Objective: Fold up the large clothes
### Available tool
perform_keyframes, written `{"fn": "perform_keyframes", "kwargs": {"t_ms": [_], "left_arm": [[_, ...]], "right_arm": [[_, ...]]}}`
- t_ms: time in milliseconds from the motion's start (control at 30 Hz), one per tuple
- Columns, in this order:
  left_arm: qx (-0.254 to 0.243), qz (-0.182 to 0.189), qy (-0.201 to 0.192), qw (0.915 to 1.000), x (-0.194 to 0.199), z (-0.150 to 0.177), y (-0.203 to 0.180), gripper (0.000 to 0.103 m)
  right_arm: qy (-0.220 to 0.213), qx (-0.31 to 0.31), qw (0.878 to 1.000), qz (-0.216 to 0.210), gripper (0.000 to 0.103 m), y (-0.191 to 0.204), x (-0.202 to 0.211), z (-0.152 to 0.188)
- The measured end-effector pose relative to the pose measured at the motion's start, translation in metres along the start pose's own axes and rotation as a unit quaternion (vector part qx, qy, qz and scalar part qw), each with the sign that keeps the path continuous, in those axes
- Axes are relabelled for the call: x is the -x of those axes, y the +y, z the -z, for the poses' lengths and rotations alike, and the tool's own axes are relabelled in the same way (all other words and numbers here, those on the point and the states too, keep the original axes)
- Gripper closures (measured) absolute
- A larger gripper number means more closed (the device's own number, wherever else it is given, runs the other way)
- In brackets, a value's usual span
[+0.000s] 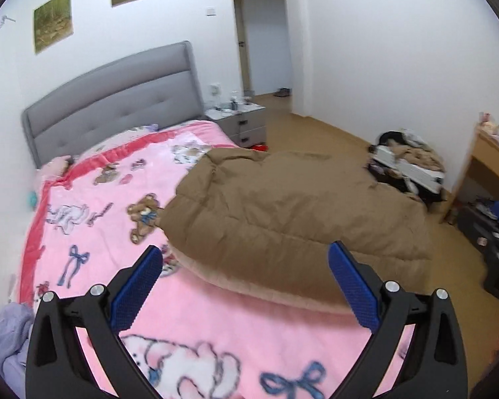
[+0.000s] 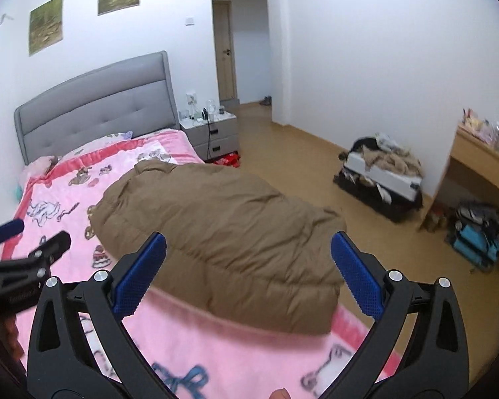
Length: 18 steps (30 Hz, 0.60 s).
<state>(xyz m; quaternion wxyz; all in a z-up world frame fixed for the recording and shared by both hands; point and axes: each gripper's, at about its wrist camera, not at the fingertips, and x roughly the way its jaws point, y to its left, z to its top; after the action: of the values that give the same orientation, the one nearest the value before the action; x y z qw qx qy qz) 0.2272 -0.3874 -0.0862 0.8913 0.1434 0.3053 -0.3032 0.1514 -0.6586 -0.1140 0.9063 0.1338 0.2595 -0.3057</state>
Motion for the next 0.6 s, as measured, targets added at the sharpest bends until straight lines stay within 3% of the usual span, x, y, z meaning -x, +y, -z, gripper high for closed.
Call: {"fn": "perform_keyframes", "kwargs": {"t_ms": [67, 167, 333, 433, 600], "left_arm": [[-0.014, 0.042, 0.016, 0.9989, 0.015, -0.004, -0.003, 0.005], [-0.021, 0.060, 0.003, 0.9980, 0.042, -0.015, -0.008, 0.005], [0.035, 0.092, 0.006, 0.9951, 0.060, -0.024, 0.003, 0.005], [0.062, 0.092, -0.008, 0.9938, 0.068, -0.027, 0.008, 0.005], [0.030, 0.070, -0.011, 0.9970, 0.070, -0.030, -0.001, 0.005]], "right_arm": [[0.011, -0.001, 1.000, 0.015, 0.008, 0.000, 0.012, -0.002], [0.020, 0.020, 0.999, 0.028, 0.008, 0.002, 0.029, -0.004], [0.022, 0.034, 0.998, 0.038, 0.008, 0.001, 0.041, -0.009], [0.019, 0.020, 0.999, 0.034, 0.008, -0.003, 0.044, -0.012], [0.023, 0.020, 0.999, 0.038, 0.008, -0.006, 0.046, -0.013]]}}
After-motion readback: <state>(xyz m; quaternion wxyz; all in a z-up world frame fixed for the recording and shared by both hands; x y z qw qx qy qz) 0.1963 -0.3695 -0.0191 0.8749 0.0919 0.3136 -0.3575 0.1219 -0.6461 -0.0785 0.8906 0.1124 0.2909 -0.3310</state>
